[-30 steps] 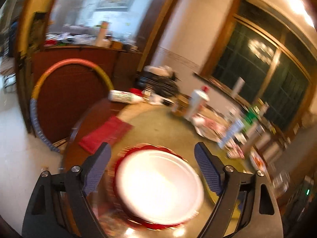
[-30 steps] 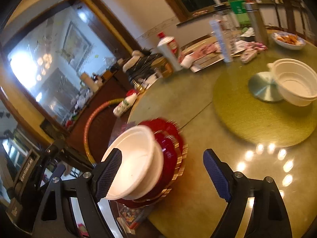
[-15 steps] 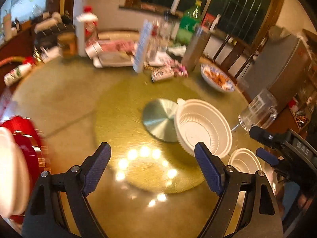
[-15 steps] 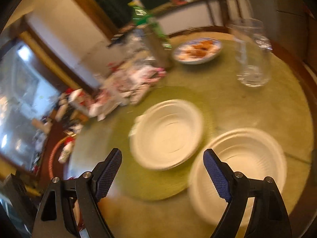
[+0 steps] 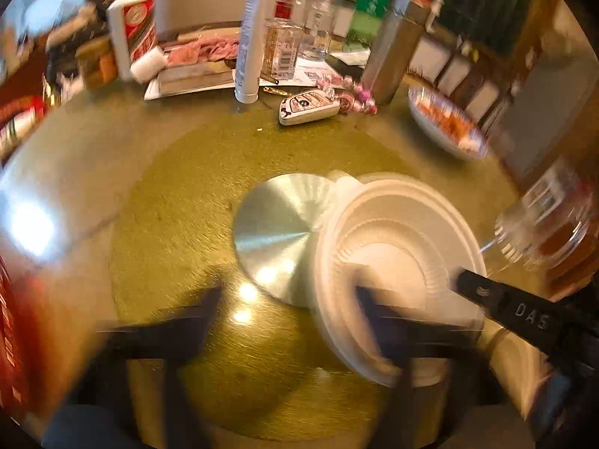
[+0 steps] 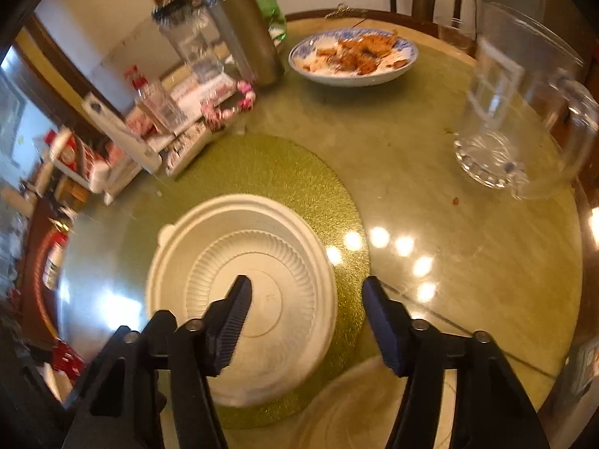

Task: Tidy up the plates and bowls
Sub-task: 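Lift the white ribbed plastic bowl off the lazy susan with both grippers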

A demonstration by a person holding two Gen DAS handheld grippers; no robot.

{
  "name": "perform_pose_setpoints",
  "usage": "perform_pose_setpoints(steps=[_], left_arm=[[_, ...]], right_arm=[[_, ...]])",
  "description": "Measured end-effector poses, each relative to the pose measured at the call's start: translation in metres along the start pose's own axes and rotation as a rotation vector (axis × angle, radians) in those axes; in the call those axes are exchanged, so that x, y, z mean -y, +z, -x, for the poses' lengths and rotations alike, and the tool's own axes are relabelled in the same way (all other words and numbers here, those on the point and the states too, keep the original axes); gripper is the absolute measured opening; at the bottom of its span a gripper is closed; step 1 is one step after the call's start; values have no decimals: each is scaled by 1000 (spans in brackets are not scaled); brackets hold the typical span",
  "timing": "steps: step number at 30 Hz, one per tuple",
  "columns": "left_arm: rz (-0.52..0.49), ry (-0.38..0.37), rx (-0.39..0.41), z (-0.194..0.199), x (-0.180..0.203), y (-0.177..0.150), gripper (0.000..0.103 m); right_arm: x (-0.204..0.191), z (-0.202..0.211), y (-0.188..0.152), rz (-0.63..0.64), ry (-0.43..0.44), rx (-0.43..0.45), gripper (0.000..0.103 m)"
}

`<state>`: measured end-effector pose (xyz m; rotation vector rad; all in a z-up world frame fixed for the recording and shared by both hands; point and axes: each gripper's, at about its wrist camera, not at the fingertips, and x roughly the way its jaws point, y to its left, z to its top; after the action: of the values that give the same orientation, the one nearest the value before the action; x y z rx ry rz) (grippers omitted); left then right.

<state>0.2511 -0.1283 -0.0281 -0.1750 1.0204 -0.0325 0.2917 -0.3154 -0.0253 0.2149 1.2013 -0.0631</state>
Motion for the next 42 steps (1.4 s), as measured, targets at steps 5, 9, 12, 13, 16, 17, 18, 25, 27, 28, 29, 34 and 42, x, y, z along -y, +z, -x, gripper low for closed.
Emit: perform_pose_setpoints(steps=[5,9,12,13,16,17,18,25,27,28,29,34,42], left_arm=[[-13,27,63,26,-14,-13,12],[-21,39,155,58,-33,-30,11],[-29,61,224,77,-48,-46,11],[-28,67,235,77,-55,-49,11],[-32,80,255,79,-68,-62,11],[-32,87,264,80,-71,-66,11],[-32,96,271,79,-73,-68,11],[-2,88,267,65,-83,-72,11],[-9,84,253,60,-83,-74,12],[-12,78,241,58,-83,-74,12],[-15,75,237,57,-83,-74,12],[-25,69,238,58,-82,-77,12],[-27,59,234,58,-83,-77,12]], right_arm=[[-15,28,-22,-4,106,96,10],[-27,54,-55,-13,164,199,10],[-39,62,-86,-12,186,268,10],[-41,62,-95,-21,210,279,10],[-50,60,-117,-44,248,315,10],[-54,60,-125,-45,251,334,10],[-58,58,-132,-46,248,347,10],[-72,46,-143,-5,216,382,10],[-71,41,-142,-6,216,379,10],[-71,41,-143,-4,210,385,10],[-69,41,-143,-3,205,390,10],[-68,39,-144,-6,200,396,10],[-66,38,-146,-4,203,405,10]])
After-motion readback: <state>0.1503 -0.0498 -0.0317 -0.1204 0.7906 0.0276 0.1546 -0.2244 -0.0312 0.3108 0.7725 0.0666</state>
